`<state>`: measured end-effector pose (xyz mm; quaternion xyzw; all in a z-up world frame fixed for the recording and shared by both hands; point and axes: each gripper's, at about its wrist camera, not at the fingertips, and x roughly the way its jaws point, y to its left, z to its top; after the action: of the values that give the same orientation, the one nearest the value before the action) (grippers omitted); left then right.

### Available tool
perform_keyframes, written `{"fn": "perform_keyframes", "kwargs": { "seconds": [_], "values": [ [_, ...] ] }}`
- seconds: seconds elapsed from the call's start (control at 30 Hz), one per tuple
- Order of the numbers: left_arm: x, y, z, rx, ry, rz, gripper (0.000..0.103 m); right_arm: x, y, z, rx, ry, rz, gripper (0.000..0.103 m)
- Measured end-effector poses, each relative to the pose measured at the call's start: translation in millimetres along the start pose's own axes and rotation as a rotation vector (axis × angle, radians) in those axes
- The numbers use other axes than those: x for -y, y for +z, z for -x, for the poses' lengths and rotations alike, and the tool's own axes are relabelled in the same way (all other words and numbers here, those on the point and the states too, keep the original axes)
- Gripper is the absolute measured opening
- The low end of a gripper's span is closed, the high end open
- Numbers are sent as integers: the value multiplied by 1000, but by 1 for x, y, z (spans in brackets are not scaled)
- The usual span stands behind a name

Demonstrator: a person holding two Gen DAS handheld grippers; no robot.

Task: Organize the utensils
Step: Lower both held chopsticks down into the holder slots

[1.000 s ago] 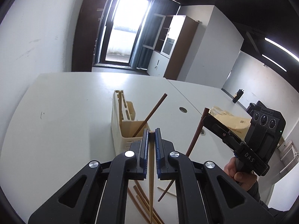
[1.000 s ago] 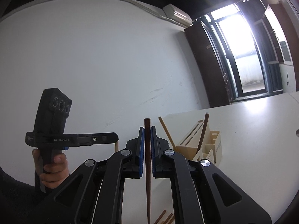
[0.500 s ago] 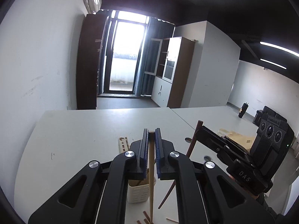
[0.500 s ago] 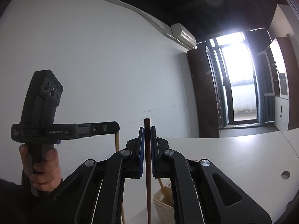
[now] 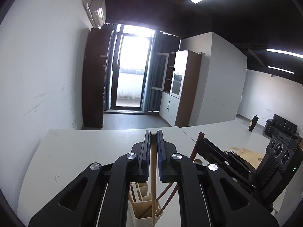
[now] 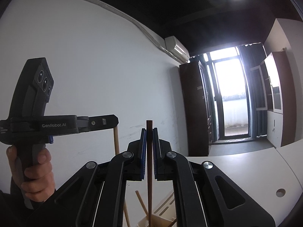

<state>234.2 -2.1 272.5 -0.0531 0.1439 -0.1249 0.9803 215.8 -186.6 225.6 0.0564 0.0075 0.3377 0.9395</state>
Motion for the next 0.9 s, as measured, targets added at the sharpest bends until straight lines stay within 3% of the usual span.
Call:
{"fn": "perform_keyframes", "kwargs": {
  "seconds": [0.2, 0.9],
  "values": [
    [-3, -2, -10, 28, 38, 2, 6, 2, -2, 1, 25, -48, 36, 7],
    [-12, -55, -50, -18, 93, 21, 6, 18, -56, -18, -109, -105, 16, 7]
  ]
}}
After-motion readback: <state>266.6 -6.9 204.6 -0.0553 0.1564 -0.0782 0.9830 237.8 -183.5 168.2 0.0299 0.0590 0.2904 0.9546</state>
